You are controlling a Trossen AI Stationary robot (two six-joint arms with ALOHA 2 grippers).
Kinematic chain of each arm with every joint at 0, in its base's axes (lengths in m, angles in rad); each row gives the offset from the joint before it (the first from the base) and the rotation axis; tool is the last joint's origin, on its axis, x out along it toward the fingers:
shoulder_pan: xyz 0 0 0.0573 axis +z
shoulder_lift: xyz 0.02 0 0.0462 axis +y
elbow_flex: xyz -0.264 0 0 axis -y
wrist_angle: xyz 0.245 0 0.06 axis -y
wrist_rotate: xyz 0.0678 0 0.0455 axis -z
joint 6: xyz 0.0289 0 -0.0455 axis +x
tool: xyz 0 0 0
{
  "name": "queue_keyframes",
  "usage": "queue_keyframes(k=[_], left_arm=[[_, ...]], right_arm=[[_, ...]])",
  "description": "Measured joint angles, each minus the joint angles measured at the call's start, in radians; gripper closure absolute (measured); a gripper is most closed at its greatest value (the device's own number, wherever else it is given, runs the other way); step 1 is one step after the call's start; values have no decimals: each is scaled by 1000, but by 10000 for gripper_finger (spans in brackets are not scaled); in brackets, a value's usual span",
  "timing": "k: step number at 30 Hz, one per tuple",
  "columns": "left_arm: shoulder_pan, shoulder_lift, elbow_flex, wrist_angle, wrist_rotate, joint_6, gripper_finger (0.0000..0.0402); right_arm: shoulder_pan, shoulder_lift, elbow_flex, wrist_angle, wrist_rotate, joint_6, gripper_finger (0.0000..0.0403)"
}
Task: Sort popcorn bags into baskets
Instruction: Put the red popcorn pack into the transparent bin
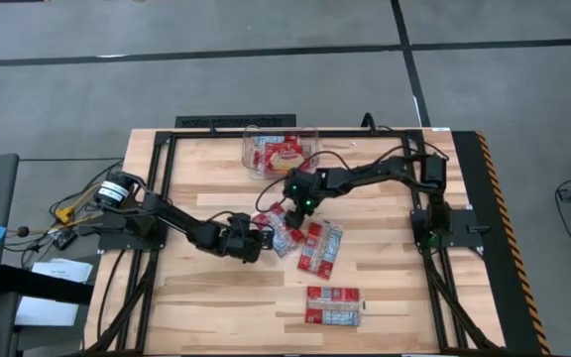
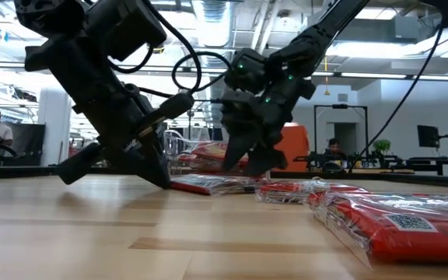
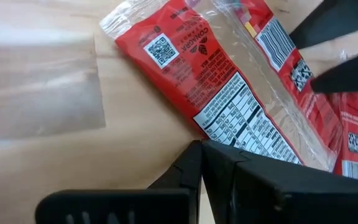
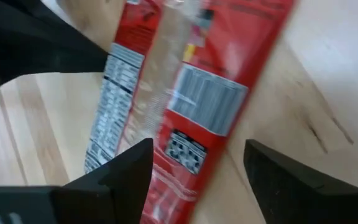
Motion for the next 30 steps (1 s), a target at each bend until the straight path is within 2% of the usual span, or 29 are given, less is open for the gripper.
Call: queue_keyframes(k=[11,15,30], left_arm=[[45,0,-1,50,4,79,402],[47,0,-2,56,3,86,402],[46,0,-2,68,1,98,401]], right_arm=[[7,5,-2,55,-23,33,128],[8,7,-5,80,-26,45,144],[11,12,-6,115,-16,-8,355]])
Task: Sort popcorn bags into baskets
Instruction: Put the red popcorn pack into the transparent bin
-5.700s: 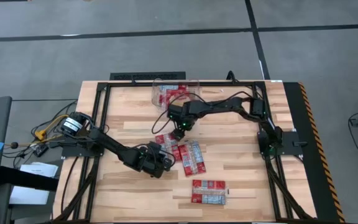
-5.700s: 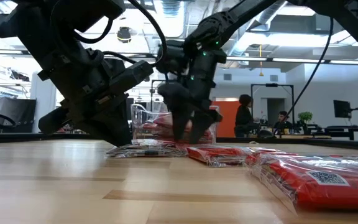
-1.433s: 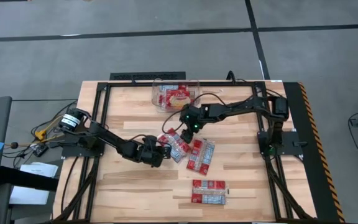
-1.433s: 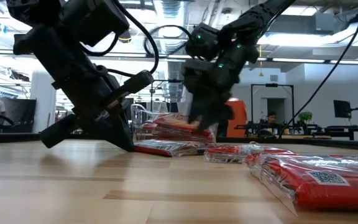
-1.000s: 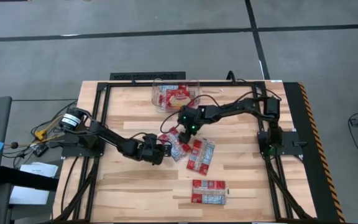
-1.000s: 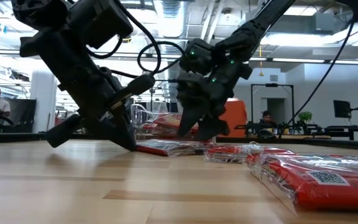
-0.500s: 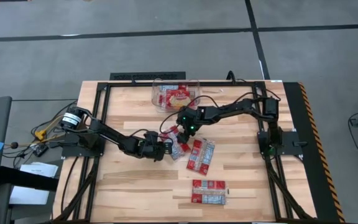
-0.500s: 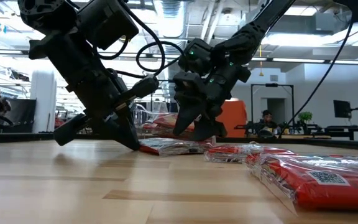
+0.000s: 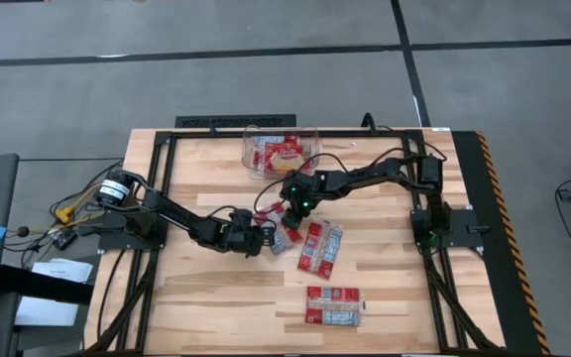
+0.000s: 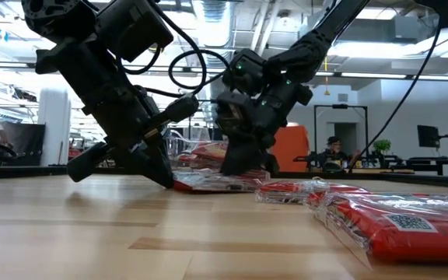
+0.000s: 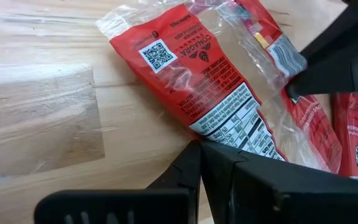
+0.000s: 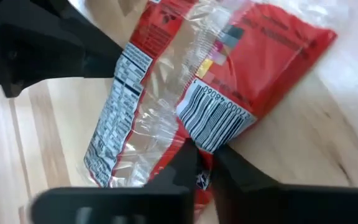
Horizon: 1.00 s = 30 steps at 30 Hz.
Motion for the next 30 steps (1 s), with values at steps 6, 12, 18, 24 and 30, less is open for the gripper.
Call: queue_keyframes(k=[6,12,18,24,30], left_arm=[[-1,3,28,4,36,39,401],[-2,-40,100,-37,81,100,401],[1,-166,152,-222,28,99,401],[51,-294,173,-290,-95,163,401],[185,-374,172,-293,-74,346,401]], right_arm=[[0,-20,1,-32,-14,-18,391],[-1,-108,2,-131,-2,-63,396],[-48,-228,3,-160,3,-118,398],[-146,-297,49,-161,1,-157,398],[-241,-240,244,-231,6,-275,398]])
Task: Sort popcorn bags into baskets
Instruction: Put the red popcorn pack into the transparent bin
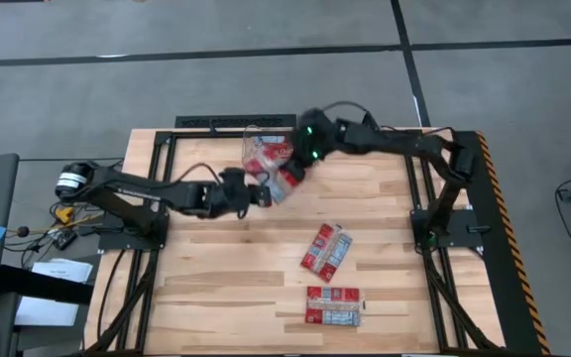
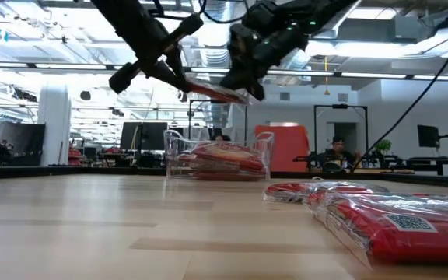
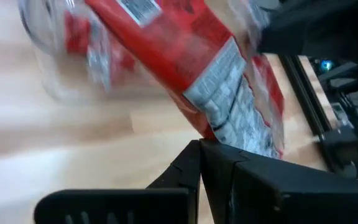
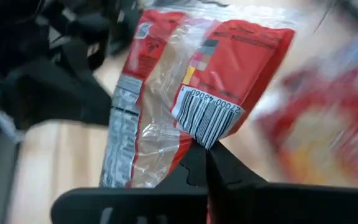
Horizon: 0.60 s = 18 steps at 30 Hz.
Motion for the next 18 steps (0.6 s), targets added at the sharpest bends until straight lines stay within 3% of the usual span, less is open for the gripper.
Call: queue_keyframes(k=[4,10,18], left_arm=[[99,-13,0,5,55,98,401],[183,-13,0,-1,219,206,401],[191,-13,-1,-102,276,227,402]], right_arm=[[-53,96,192,-158,31,-154,398],[-113,254,430,-389,108,-384,399],[-162,335,496,-468,240,-705,397]])
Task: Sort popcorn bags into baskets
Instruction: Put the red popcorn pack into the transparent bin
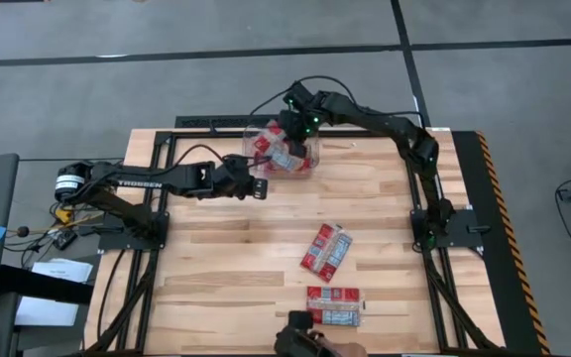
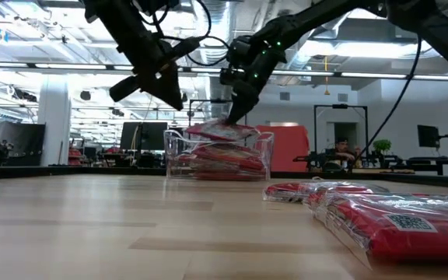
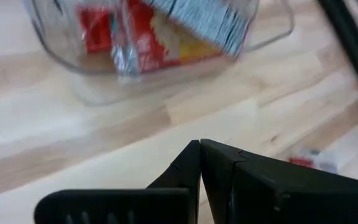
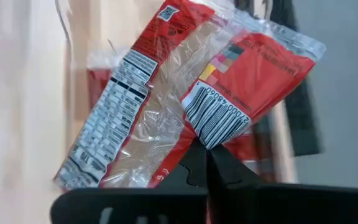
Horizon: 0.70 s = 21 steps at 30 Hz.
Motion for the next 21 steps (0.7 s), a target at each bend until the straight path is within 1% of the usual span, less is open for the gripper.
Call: queue_keyframes(k=[3,7,11,12,14,17,21], left_arm=[[-5,0,-1,-21,41,1,402],[-12,0,0,-27,87,1,402],[-12,0,-1,-32,128,25,402],[-12,0,-1,-32,142,38,401],[-13,0,-1,-32,168,63,402],[-13,0,-1,-35,196,85,402],[-17,0,-1,-35,207,108,402]], right_arm=[[5,-4,0,3,13,-128,396],[24,-11,-2,-14,21,-237,396],[47,-7,-2,-35,23,-312,375],[53,-5,-2,-39,27,-332,364],[63,-4,-3,-42,74,-352,336],[77,-4,-3,-15,143,-382,287],[76,-5,-2,24,190,-391,218]])
